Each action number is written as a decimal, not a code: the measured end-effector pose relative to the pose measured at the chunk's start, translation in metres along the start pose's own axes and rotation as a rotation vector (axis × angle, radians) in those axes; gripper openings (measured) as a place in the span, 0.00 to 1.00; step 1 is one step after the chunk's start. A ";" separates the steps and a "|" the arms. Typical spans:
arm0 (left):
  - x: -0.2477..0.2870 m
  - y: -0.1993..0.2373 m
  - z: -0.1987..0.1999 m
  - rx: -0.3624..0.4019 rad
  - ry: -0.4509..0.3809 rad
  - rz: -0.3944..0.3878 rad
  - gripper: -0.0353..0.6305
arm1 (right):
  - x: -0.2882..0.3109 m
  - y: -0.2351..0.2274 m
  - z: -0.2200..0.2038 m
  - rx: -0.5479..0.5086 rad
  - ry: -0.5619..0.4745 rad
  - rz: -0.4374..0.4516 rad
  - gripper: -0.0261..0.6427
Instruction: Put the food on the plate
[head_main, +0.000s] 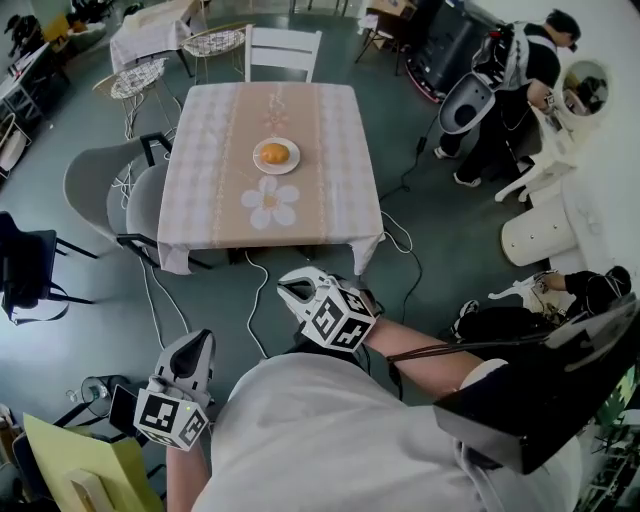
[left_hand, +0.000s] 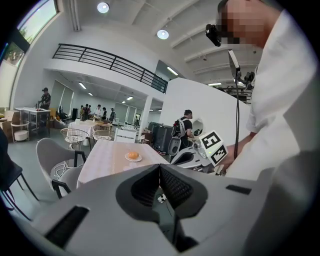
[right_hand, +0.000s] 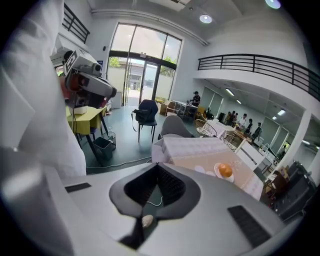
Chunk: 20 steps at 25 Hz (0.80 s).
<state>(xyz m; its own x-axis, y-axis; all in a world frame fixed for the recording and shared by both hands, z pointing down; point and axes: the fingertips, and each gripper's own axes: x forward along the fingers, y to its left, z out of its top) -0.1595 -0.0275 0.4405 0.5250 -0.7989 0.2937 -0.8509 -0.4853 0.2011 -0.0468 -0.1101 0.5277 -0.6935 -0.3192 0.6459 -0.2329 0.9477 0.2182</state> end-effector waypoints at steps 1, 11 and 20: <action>-0.003 -0.002 -0.002 -0.004 -0.001 0.000 0.07 | -0.002 0.006 0.002 -0.013 -0.002 0.006 0.06; -0.032 -0.011 -0.021 -0.009 -0.002 0.041 0.07 | -0.004 0.053 0.019 -0.086 -0.023 0.077 0.06; -0.050 -0.012 -0.030 -0.022 -0.001 0.078 0.07 | 0.001 0.069 0.030 -0.120 -0.041 0.117 0.06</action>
<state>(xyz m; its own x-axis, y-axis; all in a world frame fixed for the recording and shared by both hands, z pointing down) -0.1747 0.0287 0.4519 0.4575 -0.8342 0.3080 -0.8884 -0.4141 0.1980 -0.0841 -0.0446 0.5217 -0.7389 -0.2039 0.6422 -0.0674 0.9707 0.2307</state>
